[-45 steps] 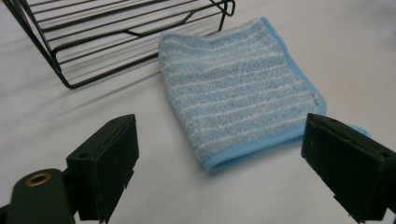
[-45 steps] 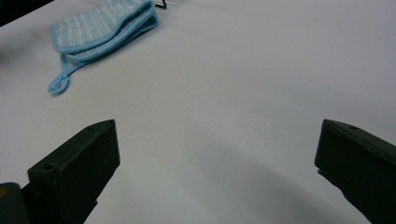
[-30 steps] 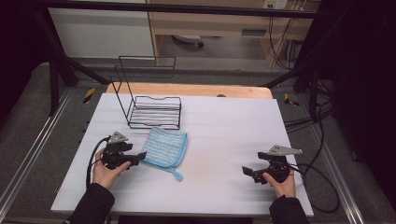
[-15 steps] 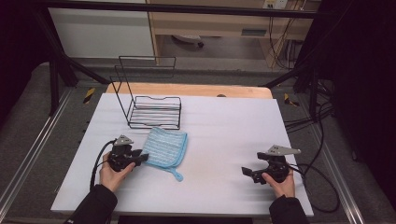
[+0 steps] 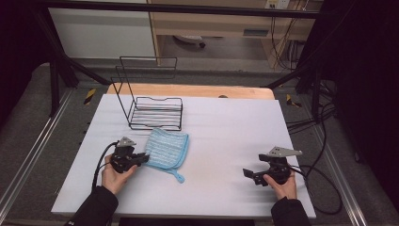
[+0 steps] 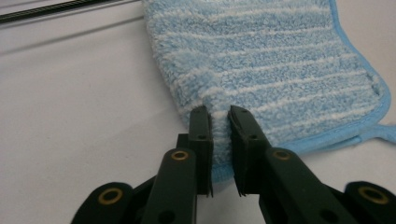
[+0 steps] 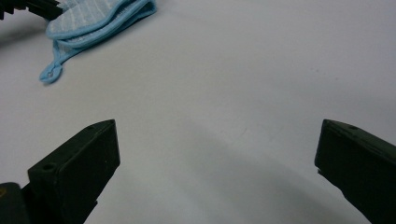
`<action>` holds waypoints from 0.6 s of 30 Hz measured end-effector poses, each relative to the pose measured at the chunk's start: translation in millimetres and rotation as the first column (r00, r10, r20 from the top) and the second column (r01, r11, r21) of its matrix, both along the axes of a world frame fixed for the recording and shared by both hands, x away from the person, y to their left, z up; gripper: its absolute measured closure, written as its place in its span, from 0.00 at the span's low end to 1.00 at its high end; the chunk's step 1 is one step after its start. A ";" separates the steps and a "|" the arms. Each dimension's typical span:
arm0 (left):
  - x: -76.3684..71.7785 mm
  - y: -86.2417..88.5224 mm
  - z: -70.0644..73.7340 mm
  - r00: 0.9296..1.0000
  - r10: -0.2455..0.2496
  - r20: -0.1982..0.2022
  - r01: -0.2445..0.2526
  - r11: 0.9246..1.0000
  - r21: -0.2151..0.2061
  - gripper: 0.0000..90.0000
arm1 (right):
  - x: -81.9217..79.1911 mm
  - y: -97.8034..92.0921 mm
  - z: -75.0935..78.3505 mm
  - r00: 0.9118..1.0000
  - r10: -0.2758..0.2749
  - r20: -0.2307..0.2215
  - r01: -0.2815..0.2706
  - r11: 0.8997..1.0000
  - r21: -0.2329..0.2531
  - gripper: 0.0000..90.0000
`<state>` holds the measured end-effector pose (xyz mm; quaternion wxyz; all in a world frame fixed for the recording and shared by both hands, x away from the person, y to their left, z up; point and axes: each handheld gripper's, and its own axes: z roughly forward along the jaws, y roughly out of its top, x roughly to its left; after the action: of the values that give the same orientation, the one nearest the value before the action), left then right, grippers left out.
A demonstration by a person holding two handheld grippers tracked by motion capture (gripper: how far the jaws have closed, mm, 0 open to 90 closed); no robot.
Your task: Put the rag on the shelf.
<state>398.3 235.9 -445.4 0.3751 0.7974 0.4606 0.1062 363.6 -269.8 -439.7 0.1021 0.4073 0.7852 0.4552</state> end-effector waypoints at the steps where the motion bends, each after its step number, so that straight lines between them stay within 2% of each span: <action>1: 0.0 0.0 0.2 1.000 0.001 -0.002 -0.001 1.000 -0.001 0.90 | 0.1 -0.2 0.0 1.000 0.000 0.002 0.000 1.000 0.000 0.01; 7: -0.4 3.3 2.8 0.999 0.010 -0.031 -0.011 0.999 -0.032 0.93 | -0.2 0.2 0.0 1.000 0.002 -0.001 -0.002 1.000 0.001 0.01; 18: -15.3 10.6 7.0 0.996 -0.037 -0.079 0.034 0.998 -0.047 0.94 | -0.9 0.0 0.5 1.000 0.000 0.002 0.000 1.000 0.008 0.01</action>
<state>383.0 246.5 -438.4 0.3762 0.8003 0.4633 0.0571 362.7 -269.7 -439.2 0.1013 0.4075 0.7831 0.4587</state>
